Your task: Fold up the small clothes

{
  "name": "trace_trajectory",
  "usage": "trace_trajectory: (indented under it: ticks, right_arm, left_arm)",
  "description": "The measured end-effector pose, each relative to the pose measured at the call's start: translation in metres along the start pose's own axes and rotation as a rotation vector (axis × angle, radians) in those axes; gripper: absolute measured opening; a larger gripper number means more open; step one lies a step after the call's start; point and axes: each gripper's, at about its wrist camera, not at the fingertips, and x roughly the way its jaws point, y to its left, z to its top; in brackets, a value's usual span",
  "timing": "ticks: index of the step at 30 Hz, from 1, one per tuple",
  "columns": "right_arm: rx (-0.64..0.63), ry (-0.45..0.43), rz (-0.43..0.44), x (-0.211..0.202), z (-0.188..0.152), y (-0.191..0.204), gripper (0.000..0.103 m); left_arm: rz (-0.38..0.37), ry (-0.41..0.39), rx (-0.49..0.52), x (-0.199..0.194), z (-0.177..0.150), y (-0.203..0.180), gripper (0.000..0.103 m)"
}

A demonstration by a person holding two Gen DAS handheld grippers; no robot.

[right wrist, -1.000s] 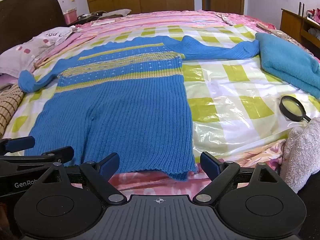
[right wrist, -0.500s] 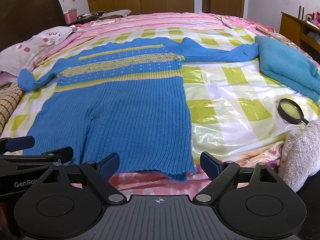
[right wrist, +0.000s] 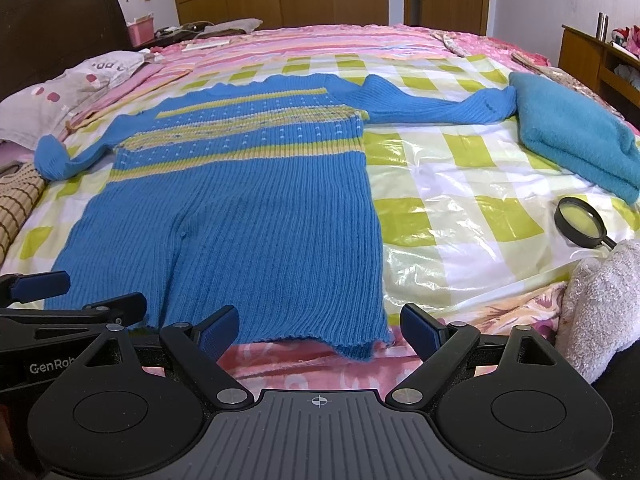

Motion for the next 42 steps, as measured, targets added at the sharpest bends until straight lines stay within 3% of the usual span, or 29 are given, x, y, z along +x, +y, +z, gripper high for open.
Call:
trace_trajectory:
  ticks: [42]
  right_arm:
    - [-0.025, -0.015, -0.011, -0.0022, -0.0029, 0.0050, 0.089]
  left_arm:
    - [-0.009, 0.002, -0.003, -0.0009, 0.0001, 0.0010, 0.076]
